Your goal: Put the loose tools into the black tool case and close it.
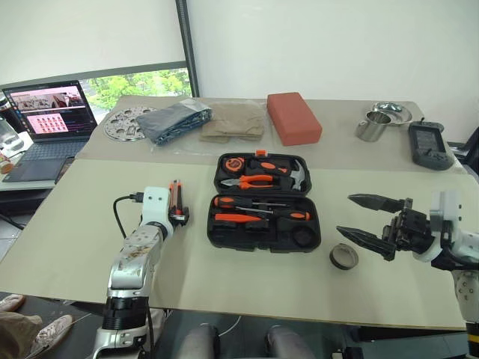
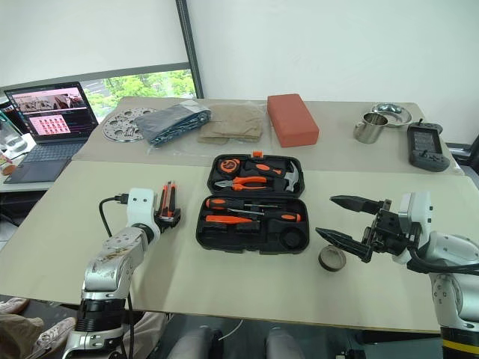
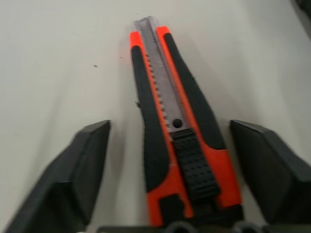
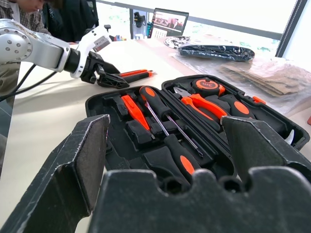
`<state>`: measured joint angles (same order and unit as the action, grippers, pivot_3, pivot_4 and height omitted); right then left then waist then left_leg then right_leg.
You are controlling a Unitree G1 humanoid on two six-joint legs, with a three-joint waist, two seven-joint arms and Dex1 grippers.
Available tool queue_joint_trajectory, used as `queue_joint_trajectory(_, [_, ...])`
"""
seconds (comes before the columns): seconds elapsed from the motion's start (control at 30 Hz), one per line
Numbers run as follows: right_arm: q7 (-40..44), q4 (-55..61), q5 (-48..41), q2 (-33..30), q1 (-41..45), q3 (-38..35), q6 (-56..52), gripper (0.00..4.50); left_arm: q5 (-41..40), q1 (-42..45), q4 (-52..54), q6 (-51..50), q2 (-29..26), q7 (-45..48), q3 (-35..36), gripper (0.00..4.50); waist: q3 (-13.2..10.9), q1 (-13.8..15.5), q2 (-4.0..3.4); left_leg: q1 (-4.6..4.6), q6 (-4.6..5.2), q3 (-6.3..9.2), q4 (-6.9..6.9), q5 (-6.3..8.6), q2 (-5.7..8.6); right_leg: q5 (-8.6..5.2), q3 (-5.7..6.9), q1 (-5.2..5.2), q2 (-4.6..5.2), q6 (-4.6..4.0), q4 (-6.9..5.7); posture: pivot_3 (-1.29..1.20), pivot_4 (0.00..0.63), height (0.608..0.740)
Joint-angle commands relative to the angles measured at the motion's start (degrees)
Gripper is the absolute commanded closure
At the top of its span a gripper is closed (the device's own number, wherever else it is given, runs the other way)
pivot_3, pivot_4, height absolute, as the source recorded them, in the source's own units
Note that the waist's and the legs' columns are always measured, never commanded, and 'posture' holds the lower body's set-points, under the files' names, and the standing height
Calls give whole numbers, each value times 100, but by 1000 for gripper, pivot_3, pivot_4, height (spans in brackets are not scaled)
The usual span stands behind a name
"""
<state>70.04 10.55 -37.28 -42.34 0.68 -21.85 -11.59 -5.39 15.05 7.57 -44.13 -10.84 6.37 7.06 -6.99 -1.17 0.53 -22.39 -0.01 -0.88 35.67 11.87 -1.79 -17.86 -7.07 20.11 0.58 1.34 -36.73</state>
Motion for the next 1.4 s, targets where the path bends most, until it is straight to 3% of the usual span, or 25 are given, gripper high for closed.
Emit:
queue_joint_trajectory(0.03, [4, 204, -168, -84, -31, -263, 95, 228, -3, -45, -32, -89, 32, -169, 141, 2078, 0, -8, 0, 1, 0, 0, 0, 0, 0, 0, 0, 0, -1, 0, 0, 0, 150, 740])
queue_joint_trajectory(0.1, [10, 202, -162, -82, -42, -280, 98, 228, -15, -64, -24, -76, 30, -238, 192, 2683, 0, -27, 0, 4, 0, -1, -1, 0, 0, 0, -1, 0, -3, 0, -1, 0, 150, 740])
queue_joint_trajectory(0.2, [18, 189, -148, -69, -56, -289, 109, 228, -74, -60, -34, -27, 25, -303, 314, 2703, 0, -64, 0, 6, 0, -1, -1, 0, -2, -1, -2, 0, -7, 1, -2, 0, 150, 740])
queue_joint_trajectory(0.33, [-31, 206, -191, -11, -93, -340, 119, 228, -305, 145, 35, 912, -127, 115, 425, 2703, -3, -104, 5, 6, 0, 0, -2, 0, -2, -4, 0, 0, -9, 6, -4, 0, 150, 740])
queue_joint_trajectory(0.57, [-69, 247, -206, 80, -241, -441, 191, 228, -1150, 891, -206, 2650, -1190, 3426, -293, 2703, -1, -34, 1, -5, -6, -8, -2, -3, 3, 1, 3, 3, -6, -1, 8, 0, 150, 740])
queue_joint_trajectory(0.8, [-117, 376, -223, 78, -412, -577, 217, 228, -730, 1177, -846, 4160, -2430, 6476, -1855, 2703, 7, -92, -16, 2, -6, -56, -59, -4, 4, 1, -3, 5, -12, -5, 52, 0, 150, 740])
queue_joint_trajectory(0.97, [-200, 524, -220, 100, -588, -678, 236, 228, -525, 1553, -1269, 4329, -2529, 7120, -2370, 2703, 2, -95, -11, -1, -5, -59, -64, -4, -1, -2, 0, 7, -14, -10, 53, 0, 150, 740])
queue_joint_trajectory(1.4, [-325, 670, -199, 203, -689, -650, 262, 228, 298, 2311, -2088, 4538, -2241, 7119, -2882, 2703, -2, -107, -5, -2, -4, -55, -57, -4, 1, -8, -3, 5, -13, 1, 50, 0, 150, 740])
